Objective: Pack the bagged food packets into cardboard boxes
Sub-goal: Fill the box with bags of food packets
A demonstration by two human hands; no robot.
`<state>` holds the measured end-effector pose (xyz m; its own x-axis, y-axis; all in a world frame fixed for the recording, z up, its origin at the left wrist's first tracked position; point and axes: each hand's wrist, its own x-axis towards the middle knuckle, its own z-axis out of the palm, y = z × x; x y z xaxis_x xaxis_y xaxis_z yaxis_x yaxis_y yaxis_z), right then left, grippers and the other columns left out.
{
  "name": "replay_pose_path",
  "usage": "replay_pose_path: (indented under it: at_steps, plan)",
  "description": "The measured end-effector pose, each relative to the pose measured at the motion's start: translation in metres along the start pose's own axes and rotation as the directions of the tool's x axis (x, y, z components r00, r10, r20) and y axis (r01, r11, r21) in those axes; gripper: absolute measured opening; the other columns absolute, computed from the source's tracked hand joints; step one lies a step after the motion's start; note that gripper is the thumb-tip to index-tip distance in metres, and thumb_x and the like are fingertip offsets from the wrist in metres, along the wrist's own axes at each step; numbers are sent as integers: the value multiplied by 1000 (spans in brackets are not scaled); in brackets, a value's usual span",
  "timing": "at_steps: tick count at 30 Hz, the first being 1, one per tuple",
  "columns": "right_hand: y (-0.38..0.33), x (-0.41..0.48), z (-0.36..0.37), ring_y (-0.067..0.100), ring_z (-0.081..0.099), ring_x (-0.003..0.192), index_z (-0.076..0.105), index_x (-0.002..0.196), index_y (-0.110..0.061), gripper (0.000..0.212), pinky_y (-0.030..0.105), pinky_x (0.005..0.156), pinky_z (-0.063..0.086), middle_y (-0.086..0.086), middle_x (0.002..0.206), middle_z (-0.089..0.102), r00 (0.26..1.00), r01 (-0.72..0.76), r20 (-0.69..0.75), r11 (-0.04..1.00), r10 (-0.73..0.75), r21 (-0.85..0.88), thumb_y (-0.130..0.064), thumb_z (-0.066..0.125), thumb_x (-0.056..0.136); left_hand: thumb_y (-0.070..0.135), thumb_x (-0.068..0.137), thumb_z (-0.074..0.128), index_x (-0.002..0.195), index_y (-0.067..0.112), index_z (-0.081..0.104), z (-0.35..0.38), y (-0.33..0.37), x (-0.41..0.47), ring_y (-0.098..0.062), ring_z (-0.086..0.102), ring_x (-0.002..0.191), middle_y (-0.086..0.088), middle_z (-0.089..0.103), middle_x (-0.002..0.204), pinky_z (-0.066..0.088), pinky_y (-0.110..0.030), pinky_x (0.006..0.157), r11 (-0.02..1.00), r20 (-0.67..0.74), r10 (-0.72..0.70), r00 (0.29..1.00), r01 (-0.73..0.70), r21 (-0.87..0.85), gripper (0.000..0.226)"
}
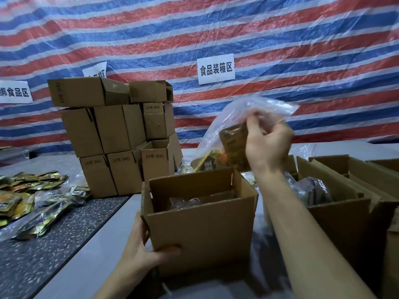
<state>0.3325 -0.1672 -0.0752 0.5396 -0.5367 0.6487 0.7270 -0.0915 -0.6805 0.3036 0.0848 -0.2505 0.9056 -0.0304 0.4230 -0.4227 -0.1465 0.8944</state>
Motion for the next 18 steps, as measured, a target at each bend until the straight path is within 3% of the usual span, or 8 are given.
replay_pose_path:
  at_steps: [2, 5, 11, 15, 18]
  plan:
    - [-18, -1, 1, -9, 66, 76, 64, 85, -30, 15, 9, 64, 52, -17, 76, 67, 994, 65, -94, 995, -57, 80, -23, 65, 98, 55, 31, 100, 131, 25, 58, 2, 2, -1, -16, 70, 107, -2, 74, 116, 56, -22, 81, 1000, 24, 14, 1000, -14, 28, 112]
    - [-38, -5, 4, -12, 66, 83, 64, 92, -31, 14, 9, 71, 52, -23, 78, 69, 976, 134, -193, 974, -98, 183, -19, 64, 98, 37, 40, 96, 120, 43, 62, 5, 8, -4, -7, 69, 104, 7, 73, 116, 54, -14, 78, 999, 26, 32, 999, -33, 21, 87]
    - [-38, -13, 18, 2, 72, 91, 73, 98, -23, 11, 23, 84, 58, -6, 93, 76, 980, 26, -195, 957, 32, 288, -17, 64, 98, 41, 48, 91, 137, 24, 53, 6, 15, -6, -10, 65, 116, 6, 70, 126, 48, -36, 94, 998, 28, 42, 999, -43, 45, 99]
    - [-35, -22, 27, -8, 68, 80, 71, 85, -32, 26, 11, 70, 52, -25, 75, 72, 969, -10, -233, 952, 85, 305, -14, 60, 100, 42, 47, 89, 133, 31, 53, 7, 17, -6, -5, 64, 115, 13, 69, 125, 47, -32, 92, 998, 23, 38, 999, -39, 55, 94]
    - [-34, -24, 29, -14, 65, 81, 68, 74, -39, 38, 7, 68, 49, -36, 72, 67, 954, -33, -267, 934, 135, 356, -15, 56, 101, 44, 48, 91, 127, 51, 56, 8, 19, -6, -7, 63, 119, 14, 68, 127, 47, -31, 93, 997, 33, 47, 998, -49, 58, 87]
